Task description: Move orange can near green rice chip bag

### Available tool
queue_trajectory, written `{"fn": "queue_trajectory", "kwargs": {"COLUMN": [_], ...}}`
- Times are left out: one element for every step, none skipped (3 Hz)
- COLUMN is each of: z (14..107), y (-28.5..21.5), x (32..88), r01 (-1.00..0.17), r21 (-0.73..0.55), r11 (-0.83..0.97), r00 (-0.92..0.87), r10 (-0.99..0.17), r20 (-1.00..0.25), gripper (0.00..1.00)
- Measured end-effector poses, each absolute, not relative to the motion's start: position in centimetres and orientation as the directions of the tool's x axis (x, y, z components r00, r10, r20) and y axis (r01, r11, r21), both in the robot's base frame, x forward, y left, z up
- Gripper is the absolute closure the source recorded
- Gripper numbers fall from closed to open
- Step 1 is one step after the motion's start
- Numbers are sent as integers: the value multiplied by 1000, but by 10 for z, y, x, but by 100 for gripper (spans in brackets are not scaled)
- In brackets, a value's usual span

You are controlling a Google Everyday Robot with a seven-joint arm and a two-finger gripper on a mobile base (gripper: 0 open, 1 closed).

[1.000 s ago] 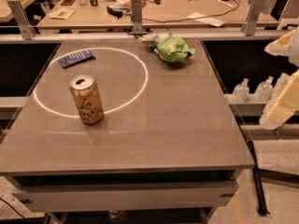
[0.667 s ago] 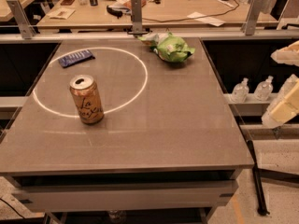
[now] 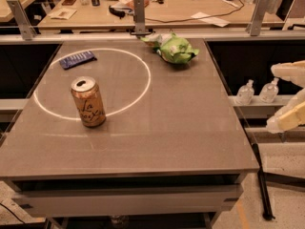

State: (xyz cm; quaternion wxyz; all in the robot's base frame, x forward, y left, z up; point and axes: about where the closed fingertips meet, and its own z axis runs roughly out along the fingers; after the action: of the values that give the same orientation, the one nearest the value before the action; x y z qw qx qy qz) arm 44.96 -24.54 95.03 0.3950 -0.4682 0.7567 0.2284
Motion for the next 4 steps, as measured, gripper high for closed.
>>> {"fn": "queue_trajectory", "kwargs": {"z": [959, 958, 949, 948], "y": [-223, -195, -163, -161], "x": [446, 441, 438, 437], "r01": [-913, -930, -931, -929], "r21": [-37, -77, -146, -140], "r11": [406, 360, 333, 343], "r00": [-125, -43, 12, 5], "r10": [-366, -314, -374, -366], "r20": [-922, -949, -927, -931], "gripper": [0, 0, 0, 0]}}
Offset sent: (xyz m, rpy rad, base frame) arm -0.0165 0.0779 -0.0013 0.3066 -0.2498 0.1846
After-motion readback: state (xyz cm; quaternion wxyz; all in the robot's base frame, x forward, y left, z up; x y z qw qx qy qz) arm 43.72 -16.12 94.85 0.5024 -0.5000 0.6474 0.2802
